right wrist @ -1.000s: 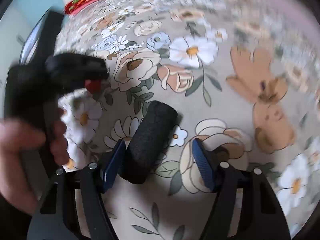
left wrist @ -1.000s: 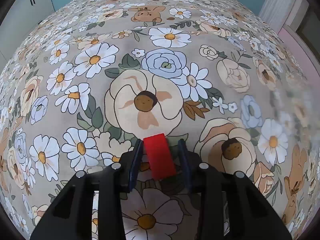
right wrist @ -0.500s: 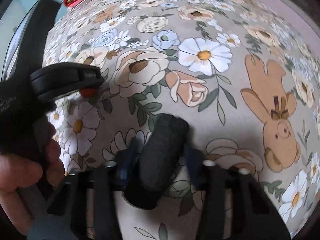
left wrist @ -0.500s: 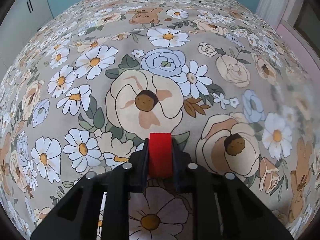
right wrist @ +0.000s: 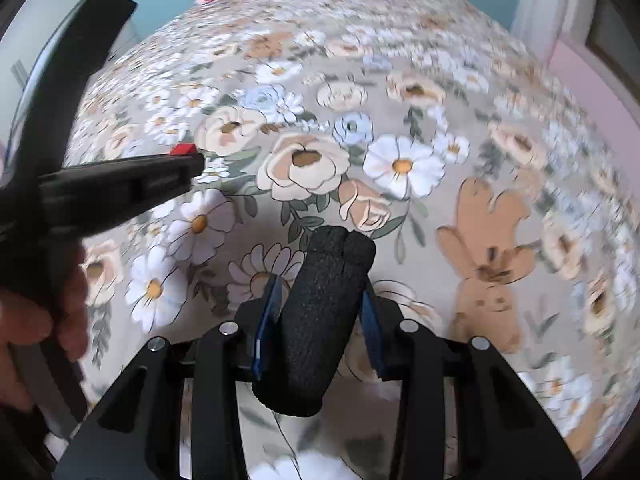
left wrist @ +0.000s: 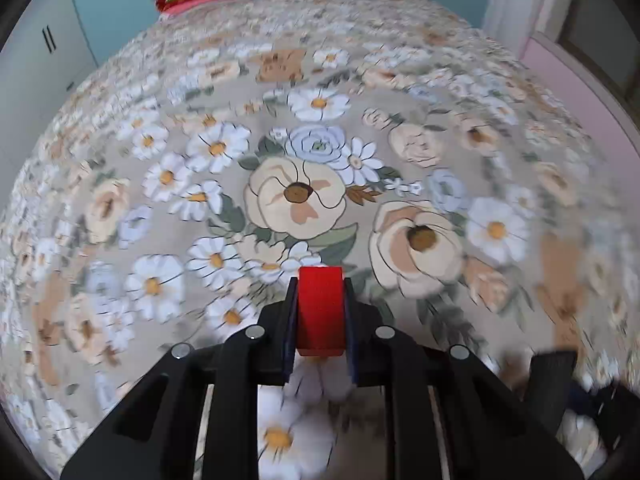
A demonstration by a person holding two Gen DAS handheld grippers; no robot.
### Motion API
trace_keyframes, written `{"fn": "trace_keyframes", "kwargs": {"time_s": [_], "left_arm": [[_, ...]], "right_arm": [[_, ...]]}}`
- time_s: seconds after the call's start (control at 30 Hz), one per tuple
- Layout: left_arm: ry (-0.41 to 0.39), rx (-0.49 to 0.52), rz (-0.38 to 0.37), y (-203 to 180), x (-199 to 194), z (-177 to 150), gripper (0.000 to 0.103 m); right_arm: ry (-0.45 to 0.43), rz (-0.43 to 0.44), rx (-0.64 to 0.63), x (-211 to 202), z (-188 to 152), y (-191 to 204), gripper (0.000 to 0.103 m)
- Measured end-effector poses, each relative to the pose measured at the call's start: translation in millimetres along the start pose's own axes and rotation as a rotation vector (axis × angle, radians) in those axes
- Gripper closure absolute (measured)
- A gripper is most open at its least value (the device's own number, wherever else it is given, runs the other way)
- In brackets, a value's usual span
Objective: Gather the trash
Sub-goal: 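Lift the black tube and red block in both tools off the bed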
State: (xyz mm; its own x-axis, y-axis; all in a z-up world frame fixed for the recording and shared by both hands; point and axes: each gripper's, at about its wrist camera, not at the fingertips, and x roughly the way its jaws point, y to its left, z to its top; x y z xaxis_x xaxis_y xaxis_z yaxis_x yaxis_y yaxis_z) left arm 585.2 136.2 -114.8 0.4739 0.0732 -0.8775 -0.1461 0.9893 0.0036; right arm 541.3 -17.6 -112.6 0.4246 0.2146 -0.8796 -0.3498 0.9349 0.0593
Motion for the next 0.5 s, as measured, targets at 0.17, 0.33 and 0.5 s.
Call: {"fn": "trace_keyframes", "kwargs": {"time_s": [0.17,0.33,0.5], "left_arm": [[-0.057,0.058,0.014,5.1,-69.8,-21.2,0.081],[-0.128,0.097,0.034,12.0,-148.4,-50.8,0.081],[-0.186,0.131,0.033,13.5,-218.0,-82.6,0.081]], "right_arm": [[-0.057,-0.027,-0.080,-57.4,-5.1,2.3,0.063],[-0.131,-0.033,-0.166,-127.9,-22.8,13.3,0.063],[-0.199,-0.050,-0.242,-195.0,-49.7,24.3,0.063]]}}
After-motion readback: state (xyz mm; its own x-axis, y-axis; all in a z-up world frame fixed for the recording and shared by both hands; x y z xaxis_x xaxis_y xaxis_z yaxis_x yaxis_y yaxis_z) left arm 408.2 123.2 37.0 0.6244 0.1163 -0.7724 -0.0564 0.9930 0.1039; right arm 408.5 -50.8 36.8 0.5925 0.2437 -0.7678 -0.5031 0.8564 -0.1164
